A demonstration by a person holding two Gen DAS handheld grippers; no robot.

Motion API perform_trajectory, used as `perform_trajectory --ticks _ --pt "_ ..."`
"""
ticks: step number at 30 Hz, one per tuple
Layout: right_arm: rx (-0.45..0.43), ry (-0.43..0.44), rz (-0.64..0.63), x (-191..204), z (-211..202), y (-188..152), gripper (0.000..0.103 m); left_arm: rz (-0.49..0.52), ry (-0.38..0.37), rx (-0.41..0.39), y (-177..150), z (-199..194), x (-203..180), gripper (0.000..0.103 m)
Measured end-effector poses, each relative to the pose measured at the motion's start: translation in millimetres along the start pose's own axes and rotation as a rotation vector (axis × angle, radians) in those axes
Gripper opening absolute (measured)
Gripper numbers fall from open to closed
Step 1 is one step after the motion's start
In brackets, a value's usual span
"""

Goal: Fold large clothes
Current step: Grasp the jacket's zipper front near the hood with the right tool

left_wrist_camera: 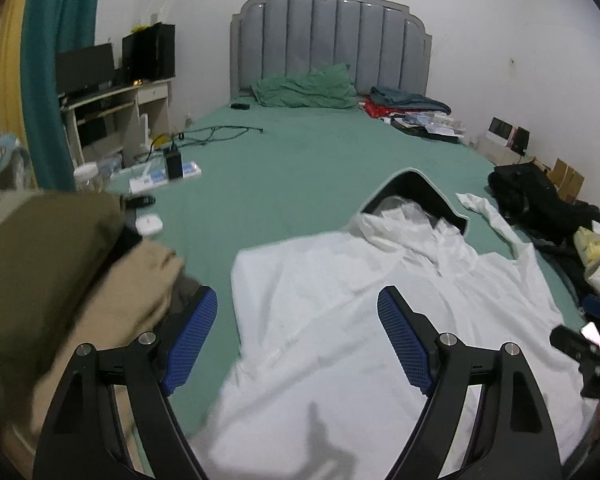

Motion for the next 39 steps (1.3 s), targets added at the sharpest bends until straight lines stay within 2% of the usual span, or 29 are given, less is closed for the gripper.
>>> perform_trajectory --ticks 4,6,8,11,16,20,24,26,27,28,29,33,39 --pt "0.008 0.016 -0.031 7.1 25.0 14.1 0.101 0.009 0.006 0.001 24.7 28.7 12.3 0.085" --pt "0.011 0.027 -0.050 9.6 39.8 23.1 0.093 0.004 0.015 -0.002 32.4 43.1 17.6 0.085" --pt "0.028 0.034 -0.068 11.7 60.2 33.5 0.080 -0.010 0.027 0.001 35.3 60.0 25.2 0.085" --pt "0.056 0.041 -0.103 13.5 89.5 46.8 0.069 -0.055 0.034 0.048 28.3 90.6 38.3 0.085" --pt "0.109 0.071 -0.155 15.5 151.3 68.8 0.061 -0.058 0.079 0.124 11.3 130.5 60.1 0.085" --pt "0.186 0.060 -0.171 6.3 209.4 78.3 0.048 -0.115 0.056 0.177 1.7 150.1 73.3 0.085" --pt "0.235 0.054 -0.226 9.5 247.3 73.3 0.042 -0.150 0.041 0.214 -7.7 164.8 81.5 0.085" --pt "0.237 0.050 -0.272 14.6 257.9 72.4 0.029 -0.158 0.035 0.230 -11.2 169.3 83.6 0.085" --pt "0.235 0.055 -0.282 15.5 259.6 73.4 0.023 -0.167 0.027 0.240 -13.6 171.3 84.0 0.085" --pt "0.232 0.064 -0.288 18.1 259.0 75.7 0.010 -0.171 0.022 0.244 -14.3 171.6 84.4 0.085" --pt "0.219 0.063 -0.294 20.2 255.0 80.2 0.002 -0.172 0.019 0.248 -14.6 171.7 84.1 0.085" --pt "0.137 0.073 -0.292 26.1 217.4 107.5 0.002 -0.163 0.013 0.229 -8.8 163.8 78.9 0.085" --pt "0.088 0.069 -0.317 30.0 143.5 135.2 0.002 -0.138 -0.010 0.194 -0.4 145.9 64.6 0.085"
Point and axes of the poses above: each gripper's, at about its wrist camera, not at the fingertips, and z roughly the way its jaws point, x to its left, y to its top, the point moved 7 cm from there along z, roughly the way its jaws point, and after that the axes turned 11 degrees about z, right-handed, at the moved point
